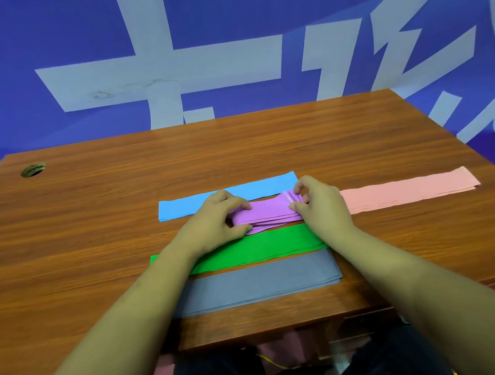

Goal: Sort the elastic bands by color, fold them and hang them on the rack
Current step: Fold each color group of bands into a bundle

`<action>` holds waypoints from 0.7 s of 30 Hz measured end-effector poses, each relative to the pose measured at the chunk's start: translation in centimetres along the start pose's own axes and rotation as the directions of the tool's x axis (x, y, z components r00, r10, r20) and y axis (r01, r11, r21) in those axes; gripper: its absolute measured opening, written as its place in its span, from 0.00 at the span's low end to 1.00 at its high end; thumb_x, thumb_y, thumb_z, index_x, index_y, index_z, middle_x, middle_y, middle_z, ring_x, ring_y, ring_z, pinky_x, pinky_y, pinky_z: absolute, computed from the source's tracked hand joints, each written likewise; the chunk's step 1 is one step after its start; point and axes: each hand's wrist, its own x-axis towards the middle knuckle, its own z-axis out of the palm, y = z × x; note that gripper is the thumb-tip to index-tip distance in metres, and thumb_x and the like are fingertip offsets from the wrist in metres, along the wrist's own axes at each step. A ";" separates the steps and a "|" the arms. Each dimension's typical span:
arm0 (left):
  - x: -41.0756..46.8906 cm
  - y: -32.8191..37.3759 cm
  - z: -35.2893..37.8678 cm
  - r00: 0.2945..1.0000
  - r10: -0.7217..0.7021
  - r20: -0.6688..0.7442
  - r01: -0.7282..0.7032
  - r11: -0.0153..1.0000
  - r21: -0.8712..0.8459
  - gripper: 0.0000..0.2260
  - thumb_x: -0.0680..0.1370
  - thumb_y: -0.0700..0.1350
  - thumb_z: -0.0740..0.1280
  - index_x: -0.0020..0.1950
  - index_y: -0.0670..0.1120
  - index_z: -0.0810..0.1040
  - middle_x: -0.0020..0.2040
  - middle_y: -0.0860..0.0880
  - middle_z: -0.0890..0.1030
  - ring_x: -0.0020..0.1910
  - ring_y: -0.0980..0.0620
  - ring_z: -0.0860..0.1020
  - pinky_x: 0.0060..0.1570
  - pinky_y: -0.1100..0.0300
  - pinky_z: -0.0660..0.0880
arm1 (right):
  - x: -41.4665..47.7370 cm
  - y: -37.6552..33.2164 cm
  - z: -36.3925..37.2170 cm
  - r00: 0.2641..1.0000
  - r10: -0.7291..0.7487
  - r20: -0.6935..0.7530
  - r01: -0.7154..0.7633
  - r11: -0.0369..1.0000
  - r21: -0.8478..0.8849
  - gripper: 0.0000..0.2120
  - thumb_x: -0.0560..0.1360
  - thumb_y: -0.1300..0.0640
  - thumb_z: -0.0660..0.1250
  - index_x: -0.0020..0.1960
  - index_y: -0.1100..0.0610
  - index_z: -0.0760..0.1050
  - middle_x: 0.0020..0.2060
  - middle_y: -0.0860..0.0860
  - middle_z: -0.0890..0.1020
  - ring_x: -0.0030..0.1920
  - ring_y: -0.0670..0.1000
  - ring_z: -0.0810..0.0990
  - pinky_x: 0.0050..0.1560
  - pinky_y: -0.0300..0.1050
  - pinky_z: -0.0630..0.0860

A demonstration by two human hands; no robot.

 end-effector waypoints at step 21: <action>-1.8 -6.2 -4.8 0.820 -0.453 -0.349 0.454 0.887 -0.083 0.05 0.72 0.40 0.68 0.47 0.47 0.78 0.46 0.45 0.76 0.48 0.44 0.75 0.46 0.58 0.66 | 2.9 -6.5 1.9 0.945 -0.297 0.134 0.305 0.951 -0.042 0.14 0.75 0.58 0.64 0.59 0.58 0.79 0.56 0.54 0.76 0.60 0.54 0.74 0.62 0.47 0.71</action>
